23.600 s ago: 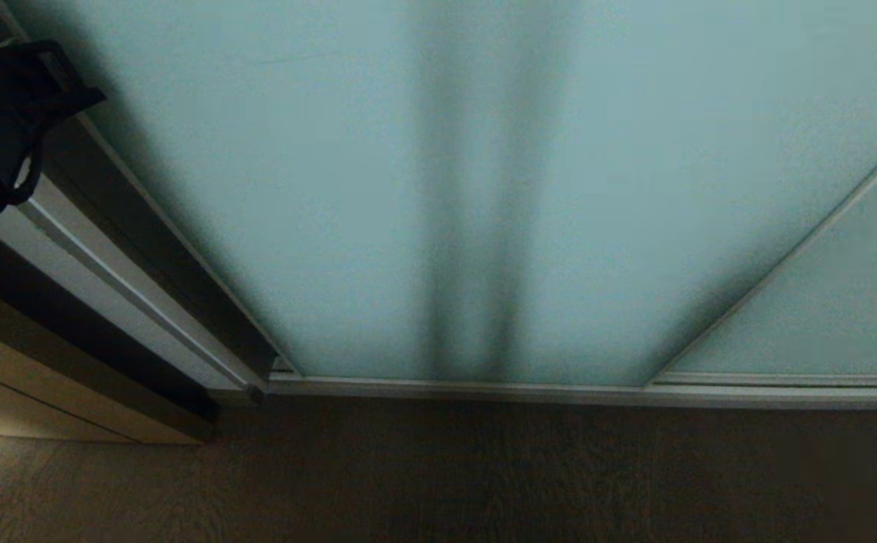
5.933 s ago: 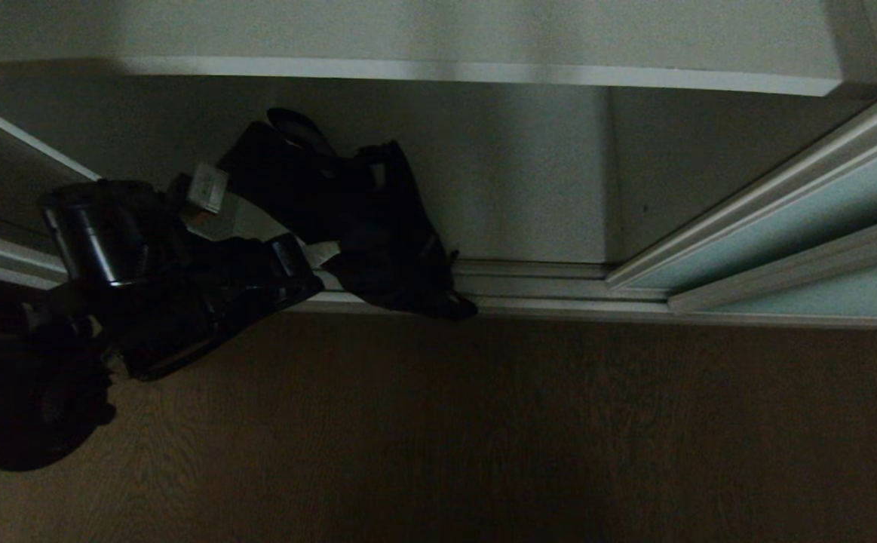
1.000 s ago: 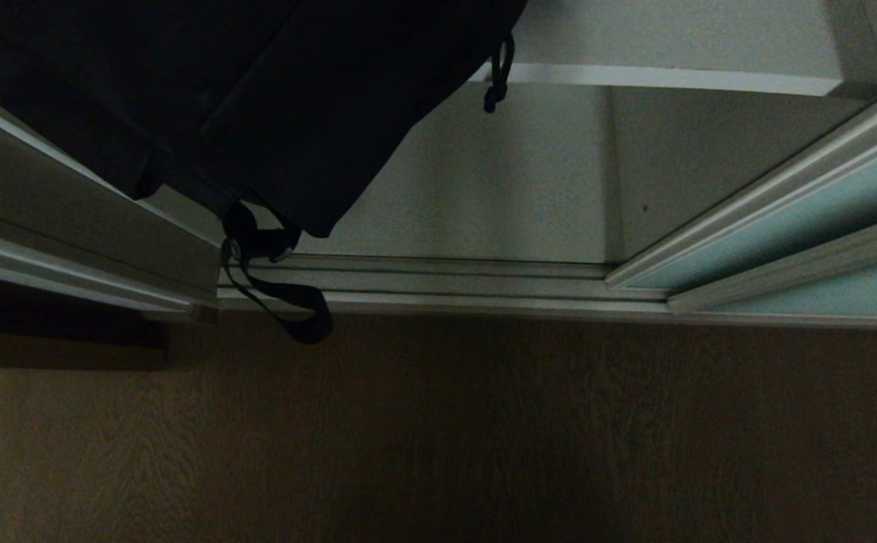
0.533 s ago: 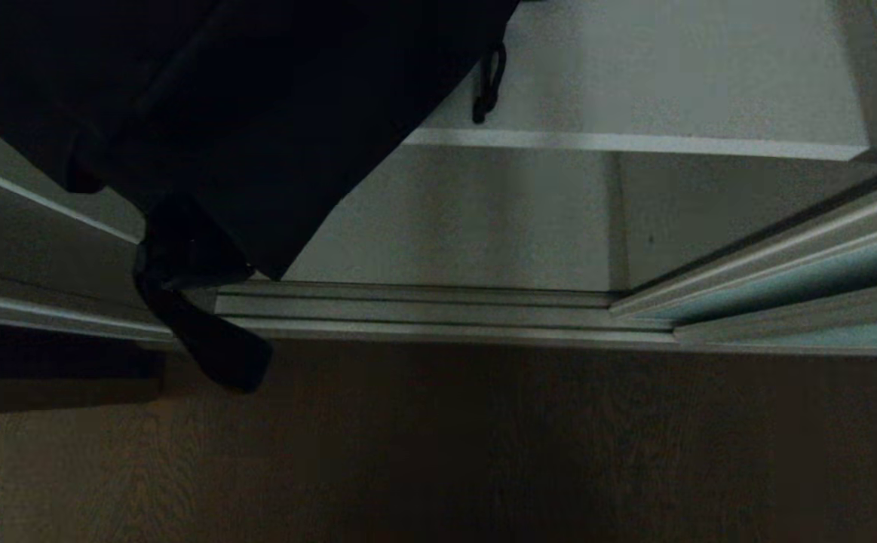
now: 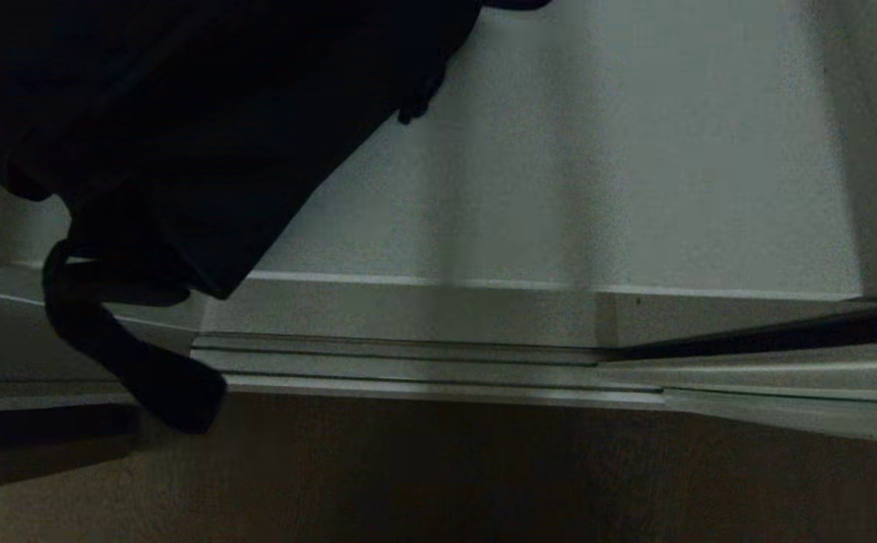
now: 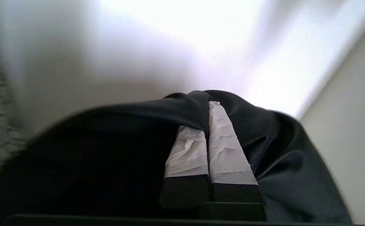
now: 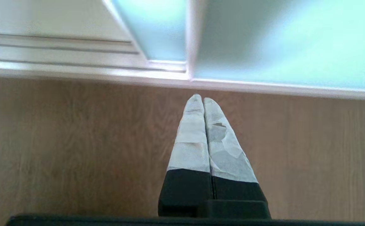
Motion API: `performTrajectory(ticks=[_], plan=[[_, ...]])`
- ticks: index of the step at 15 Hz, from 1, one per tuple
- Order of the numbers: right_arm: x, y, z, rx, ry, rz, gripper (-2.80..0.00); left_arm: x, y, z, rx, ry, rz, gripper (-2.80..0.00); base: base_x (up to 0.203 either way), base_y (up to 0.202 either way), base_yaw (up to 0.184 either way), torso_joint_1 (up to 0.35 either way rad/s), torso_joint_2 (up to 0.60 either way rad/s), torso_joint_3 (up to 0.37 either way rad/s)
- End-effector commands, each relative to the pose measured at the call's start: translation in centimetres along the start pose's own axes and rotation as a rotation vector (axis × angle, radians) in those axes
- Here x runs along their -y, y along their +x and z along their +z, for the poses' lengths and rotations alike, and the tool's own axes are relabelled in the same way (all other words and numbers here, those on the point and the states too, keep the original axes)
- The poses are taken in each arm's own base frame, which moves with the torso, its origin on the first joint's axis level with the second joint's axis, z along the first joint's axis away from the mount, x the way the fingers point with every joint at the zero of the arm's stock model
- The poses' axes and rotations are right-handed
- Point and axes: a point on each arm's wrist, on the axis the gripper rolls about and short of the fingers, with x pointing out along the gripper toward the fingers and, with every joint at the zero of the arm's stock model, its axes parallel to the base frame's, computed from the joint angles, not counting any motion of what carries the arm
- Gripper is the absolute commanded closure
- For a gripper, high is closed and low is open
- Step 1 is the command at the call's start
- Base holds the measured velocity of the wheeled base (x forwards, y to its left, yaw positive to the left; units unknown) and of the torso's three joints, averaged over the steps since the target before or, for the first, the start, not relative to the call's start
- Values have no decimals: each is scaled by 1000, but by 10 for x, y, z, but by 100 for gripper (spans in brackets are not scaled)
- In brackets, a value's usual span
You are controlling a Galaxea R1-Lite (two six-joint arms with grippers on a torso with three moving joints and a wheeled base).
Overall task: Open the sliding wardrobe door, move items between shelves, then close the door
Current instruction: Place the bag on the higher shelf
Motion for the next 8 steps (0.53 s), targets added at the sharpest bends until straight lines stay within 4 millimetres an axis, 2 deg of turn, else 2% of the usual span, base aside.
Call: performTrajectory(ticks=[1, 8], plan=[[0, 0, 0, 1, -1, 0, 0, 1, 2, -9, -12, -8, 10, 0, 18, -36, -7, 2, 3, 11], [0, 0, 0, 0, -1, -1, 0, 1, 8, -26, -11, -20, 34, 0, 0, 0, 0, 0, 0, 0]])
